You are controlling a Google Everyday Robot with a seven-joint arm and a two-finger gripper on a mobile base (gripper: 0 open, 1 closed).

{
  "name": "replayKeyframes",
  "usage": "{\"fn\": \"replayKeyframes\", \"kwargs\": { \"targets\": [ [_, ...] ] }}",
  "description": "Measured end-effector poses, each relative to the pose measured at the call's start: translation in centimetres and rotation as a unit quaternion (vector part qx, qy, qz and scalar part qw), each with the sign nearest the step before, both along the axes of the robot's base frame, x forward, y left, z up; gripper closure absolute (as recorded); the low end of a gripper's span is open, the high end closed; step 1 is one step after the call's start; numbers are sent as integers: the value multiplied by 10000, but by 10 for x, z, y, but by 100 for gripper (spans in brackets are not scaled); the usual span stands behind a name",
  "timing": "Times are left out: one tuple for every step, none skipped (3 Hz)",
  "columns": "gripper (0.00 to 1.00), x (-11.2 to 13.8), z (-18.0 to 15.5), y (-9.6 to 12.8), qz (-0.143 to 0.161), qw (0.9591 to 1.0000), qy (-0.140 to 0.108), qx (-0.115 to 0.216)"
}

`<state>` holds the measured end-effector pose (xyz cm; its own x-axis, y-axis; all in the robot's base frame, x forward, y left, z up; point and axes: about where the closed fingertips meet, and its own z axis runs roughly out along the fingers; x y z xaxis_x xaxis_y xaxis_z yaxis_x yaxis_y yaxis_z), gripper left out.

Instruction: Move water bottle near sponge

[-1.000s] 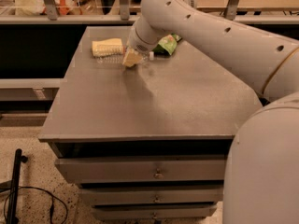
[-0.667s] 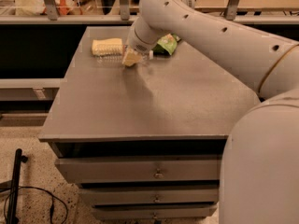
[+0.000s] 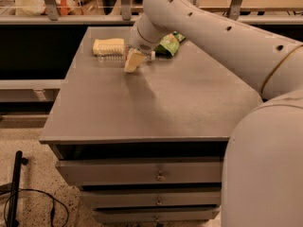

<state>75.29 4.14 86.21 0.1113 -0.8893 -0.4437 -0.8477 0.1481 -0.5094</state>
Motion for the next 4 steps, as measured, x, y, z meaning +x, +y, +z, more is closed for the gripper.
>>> {"fn": "replayKeyframes", "kwargs": {
  "targets": [
    [0, -2, 2, -7, 104, 9999, 91, 30],
    [0, -7, 11, -32, 46, 9996, 164, 245],
    [0, -16, 25, -86, -293, 9971, 211, 676],
    [0, -16, 25, -86, -292, 9971, 213, 676]
  ]
}}
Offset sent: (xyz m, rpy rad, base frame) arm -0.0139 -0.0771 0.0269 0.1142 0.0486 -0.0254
